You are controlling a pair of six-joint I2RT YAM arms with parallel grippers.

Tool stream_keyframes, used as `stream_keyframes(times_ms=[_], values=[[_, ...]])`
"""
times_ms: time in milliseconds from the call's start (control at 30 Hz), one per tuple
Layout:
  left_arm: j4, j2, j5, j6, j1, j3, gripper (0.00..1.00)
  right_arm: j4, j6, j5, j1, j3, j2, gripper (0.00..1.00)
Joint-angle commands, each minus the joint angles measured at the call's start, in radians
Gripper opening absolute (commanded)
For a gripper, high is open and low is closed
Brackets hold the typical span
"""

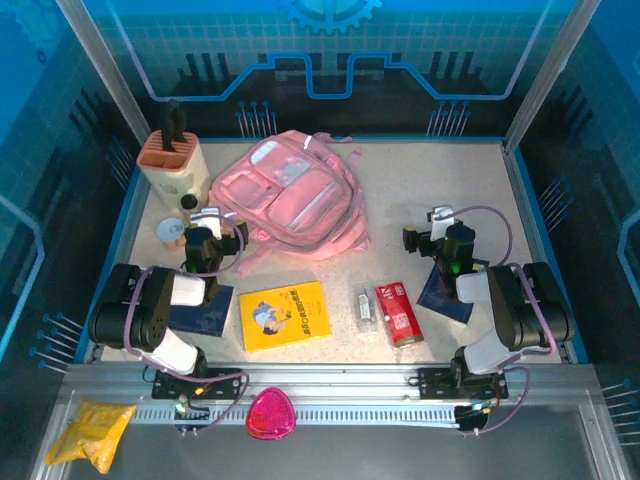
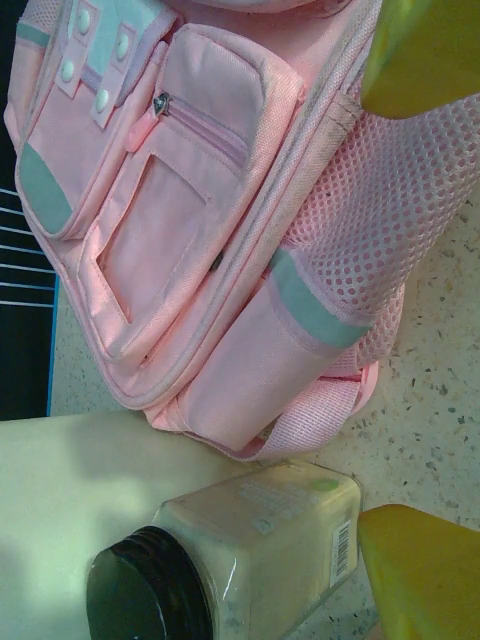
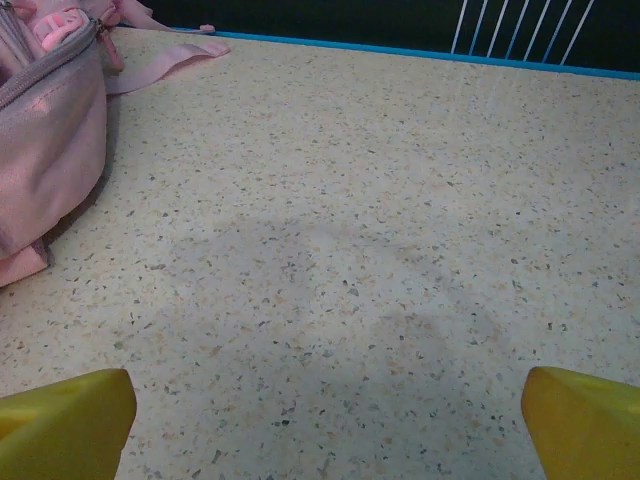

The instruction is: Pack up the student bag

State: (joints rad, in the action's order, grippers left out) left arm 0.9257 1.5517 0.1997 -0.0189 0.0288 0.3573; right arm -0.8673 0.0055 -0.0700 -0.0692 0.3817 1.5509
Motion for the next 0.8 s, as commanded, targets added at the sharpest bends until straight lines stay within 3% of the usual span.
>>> stream_keyframes(times_ms=[0,167,767], values=[[0.028,0.006,-0.024,0.005,-0.009,0.012,0.99,-0.024,-0.012,0.005,0.009,0.019,-0.009,1.00],[0.009,0.003,-0.075,0.022,-0.009,0.023,0.99,-0.018,-0.019,0.025,0.009,0.021,-0.009,1.00],[0.010,0.003,-0.077,0.022,-0.009,0.022,0.99,-0.019,-0.021,0.026,0.009,0.020,-0.009,1.00]])
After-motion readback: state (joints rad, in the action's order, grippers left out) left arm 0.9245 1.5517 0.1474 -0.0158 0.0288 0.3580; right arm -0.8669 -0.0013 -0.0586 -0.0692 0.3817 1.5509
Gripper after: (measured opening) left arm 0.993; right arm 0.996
